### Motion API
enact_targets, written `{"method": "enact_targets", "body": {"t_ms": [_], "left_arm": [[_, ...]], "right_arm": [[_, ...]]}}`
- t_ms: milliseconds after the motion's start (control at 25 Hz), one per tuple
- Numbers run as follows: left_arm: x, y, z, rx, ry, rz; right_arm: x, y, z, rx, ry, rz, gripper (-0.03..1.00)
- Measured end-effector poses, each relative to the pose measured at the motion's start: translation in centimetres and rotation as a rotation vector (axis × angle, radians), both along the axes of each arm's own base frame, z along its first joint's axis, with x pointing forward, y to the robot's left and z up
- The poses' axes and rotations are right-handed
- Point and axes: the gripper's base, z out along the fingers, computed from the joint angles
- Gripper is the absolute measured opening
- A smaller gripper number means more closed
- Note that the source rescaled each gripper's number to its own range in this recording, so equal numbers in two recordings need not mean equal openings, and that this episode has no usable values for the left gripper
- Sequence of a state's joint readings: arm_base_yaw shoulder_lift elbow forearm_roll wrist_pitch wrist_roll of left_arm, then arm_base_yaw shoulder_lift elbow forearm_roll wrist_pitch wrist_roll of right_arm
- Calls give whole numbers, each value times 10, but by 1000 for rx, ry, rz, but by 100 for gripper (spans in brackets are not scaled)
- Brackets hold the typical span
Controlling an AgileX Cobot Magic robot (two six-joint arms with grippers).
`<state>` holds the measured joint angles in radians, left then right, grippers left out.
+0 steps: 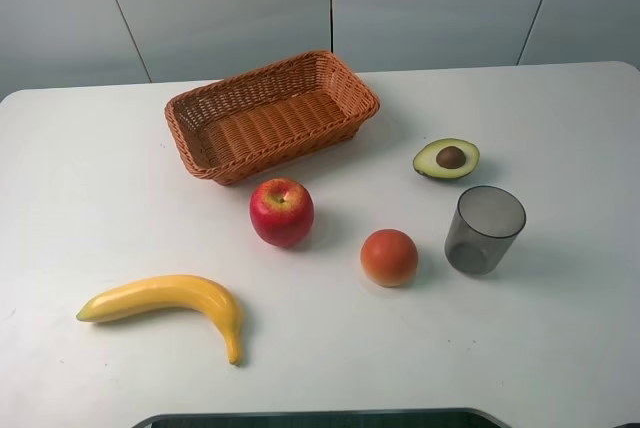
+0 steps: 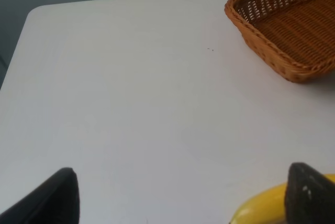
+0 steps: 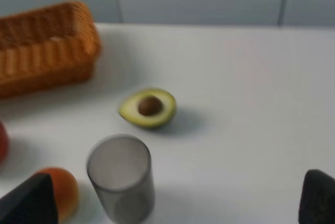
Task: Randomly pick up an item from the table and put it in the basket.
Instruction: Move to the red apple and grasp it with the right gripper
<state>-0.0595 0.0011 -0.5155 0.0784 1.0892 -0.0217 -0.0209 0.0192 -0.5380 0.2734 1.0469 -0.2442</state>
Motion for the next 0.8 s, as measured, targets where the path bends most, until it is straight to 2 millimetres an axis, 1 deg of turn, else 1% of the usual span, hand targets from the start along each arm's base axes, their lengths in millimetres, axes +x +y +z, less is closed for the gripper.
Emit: {"method": "enact_targets", "body": {"t_ms": [80, 240, 360, 480, 680, 800], "left_arm": [[0, 0, 0, 0, 0, 0], [0, 0, 0, 0, 0, 0], [0, 0, 0, 0, 0, 0], [0, 0, 0, 0, 0, 0], [0, 0, 0, 0, 0, 0], [0, 0, 0, 0, 0, 0]], "right_arm": [[6, 4, 9, -29, 4, 68, 99], [27, 7, 19, -84, 100, 151, 99], [49, 8, 22, -109, 199, 188, 99], [75, 11, 25, -108, 285, 256, 99], [112, 28, 36, -22, 313, 427, 99], [138, 37, 33, -17, 370, 487, 99]]}}
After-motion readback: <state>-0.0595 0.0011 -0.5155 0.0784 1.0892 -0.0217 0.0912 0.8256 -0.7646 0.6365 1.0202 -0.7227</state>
